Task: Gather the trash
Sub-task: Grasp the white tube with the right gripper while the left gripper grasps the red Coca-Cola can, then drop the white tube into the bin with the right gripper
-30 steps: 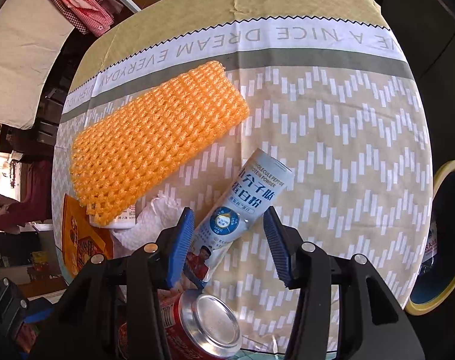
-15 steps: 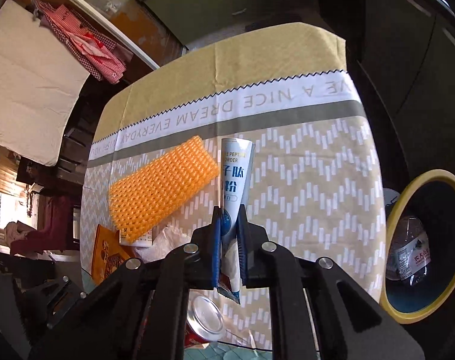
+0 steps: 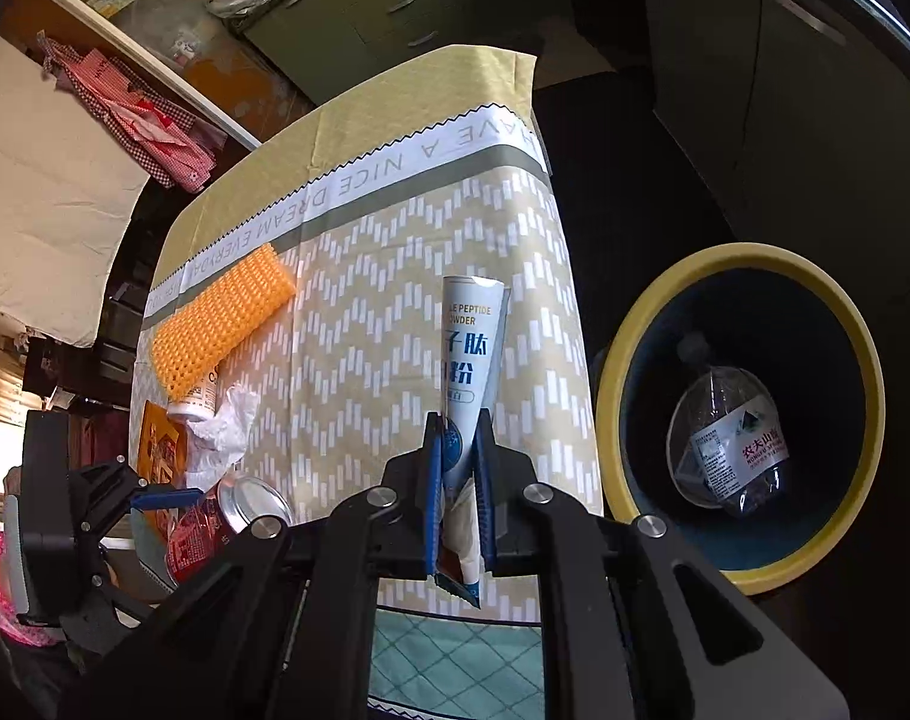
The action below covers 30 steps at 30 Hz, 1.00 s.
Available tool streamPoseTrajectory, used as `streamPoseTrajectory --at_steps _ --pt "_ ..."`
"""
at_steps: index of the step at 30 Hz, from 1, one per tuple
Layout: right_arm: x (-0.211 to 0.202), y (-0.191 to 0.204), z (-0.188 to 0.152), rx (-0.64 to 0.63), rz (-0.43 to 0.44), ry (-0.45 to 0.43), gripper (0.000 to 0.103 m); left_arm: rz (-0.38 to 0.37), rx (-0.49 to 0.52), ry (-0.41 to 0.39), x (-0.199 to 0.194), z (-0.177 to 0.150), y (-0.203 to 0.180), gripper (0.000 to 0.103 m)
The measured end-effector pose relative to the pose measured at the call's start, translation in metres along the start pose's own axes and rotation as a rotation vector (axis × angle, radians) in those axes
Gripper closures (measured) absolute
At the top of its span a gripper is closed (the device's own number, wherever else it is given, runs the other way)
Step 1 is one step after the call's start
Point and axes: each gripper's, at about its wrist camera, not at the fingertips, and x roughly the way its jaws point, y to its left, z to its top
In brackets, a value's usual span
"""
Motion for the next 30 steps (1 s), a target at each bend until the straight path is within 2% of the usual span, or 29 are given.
streamPoseTrajectory --at_steps 4,7,9,16,18,23,28,30 --pt "0.002 -0.004 -0.002 0.003 0.002 -0.001 0.092 -0.003 -0.005 0.023 0.013 0.004 -0.003 0.024" --pt "0.004 -0.004 -0.003 -0.006 -0.002 0.002 0.092 -0.011 -0.027 0.043 0.023 0.004 -0.001 0.031" --pt "0.005 -0.004 -0.004 -0.010 -0.005 0.001 0.092 -0.031 -0.049 0.028 0.022 0.004 0.004 0.031" --pt "-0.009 -0.019 -0.002 0.010 -0.022 -0.032 0.092 -0.019 -0.060 -0.032 0.009 -0.002 0.022 0.032" --pt "-0.018 -0.029 -0.001 0.016 -0.055 -0.056 0.092 -0.020 -0.057 -0.046 0.001 -0.001 0.024 0.032" --pt "-0.036 -0.068 0.001 0.049 -0.201 -0.123 0.092 -0.016 -0.044 -0.104 -0.026 -0.005 0.027 0.032" --pt "-0.015 -0.117 0.004 0.110 -0.315 -0.092 0.090 -0.013 -0.019 -0.159 -0.057 0.006 0.018 0.032" --pt "-0.001 -0.133 0.005 0.121 -0.355 -0.070 0.085 -0.009 -0.006 -0.171 -0.064 0.011 0.007 0.032"
